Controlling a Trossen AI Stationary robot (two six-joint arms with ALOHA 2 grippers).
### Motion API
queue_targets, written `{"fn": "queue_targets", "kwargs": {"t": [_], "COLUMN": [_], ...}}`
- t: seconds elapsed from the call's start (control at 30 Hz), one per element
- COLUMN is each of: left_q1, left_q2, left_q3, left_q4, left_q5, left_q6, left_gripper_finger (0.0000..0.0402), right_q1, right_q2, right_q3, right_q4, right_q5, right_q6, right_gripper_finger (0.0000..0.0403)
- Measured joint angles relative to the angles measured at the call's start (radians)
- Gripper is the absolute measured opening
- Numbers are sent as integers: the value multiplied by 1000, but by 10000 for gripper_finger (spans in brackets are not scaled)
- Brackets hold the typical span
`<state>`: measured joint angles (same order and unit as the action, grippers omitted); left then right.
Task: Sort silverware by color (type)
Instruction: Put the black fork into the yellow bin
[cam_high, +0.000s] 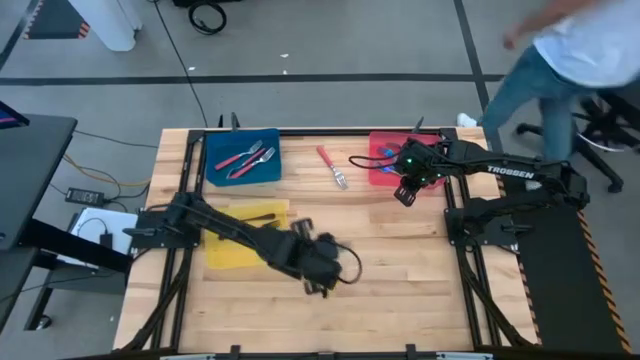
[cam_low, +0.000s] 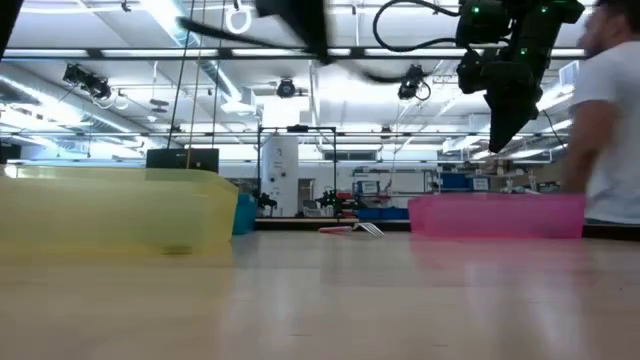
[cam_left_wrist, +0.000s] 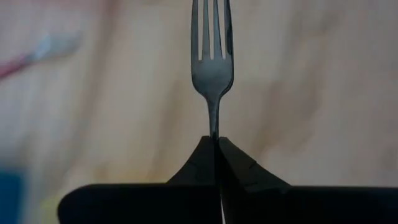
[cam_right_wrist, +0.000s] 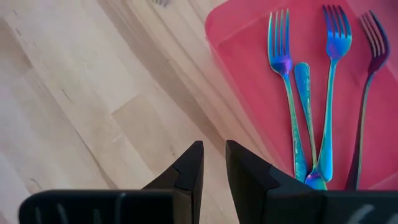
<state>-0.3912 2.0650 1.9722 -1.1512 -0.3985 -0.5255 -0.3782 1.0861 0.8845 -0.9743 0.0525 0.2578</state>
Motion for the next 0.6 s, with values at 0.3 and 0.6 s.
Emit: {"fn": "queue_targets", "kwargs": {"t": [0.3, 0.6], "left_q1": [44, 127], "left_q2": [-207, -476], "left_q3": [-199, -603], "left_q4": [-235, -185], "left_q5": [-111, -71], "left_q6": [-153, -221], "left_gripper_finger": [1, 1], "right_q1": [27, 29], "right_q2": [0, 0], "right_q3": [0, 0], "right_q4": [56, 195], "right_q5": [6, 6], "right_q6": [-57, -59], "right_gripper_finger": [77, 77]}}
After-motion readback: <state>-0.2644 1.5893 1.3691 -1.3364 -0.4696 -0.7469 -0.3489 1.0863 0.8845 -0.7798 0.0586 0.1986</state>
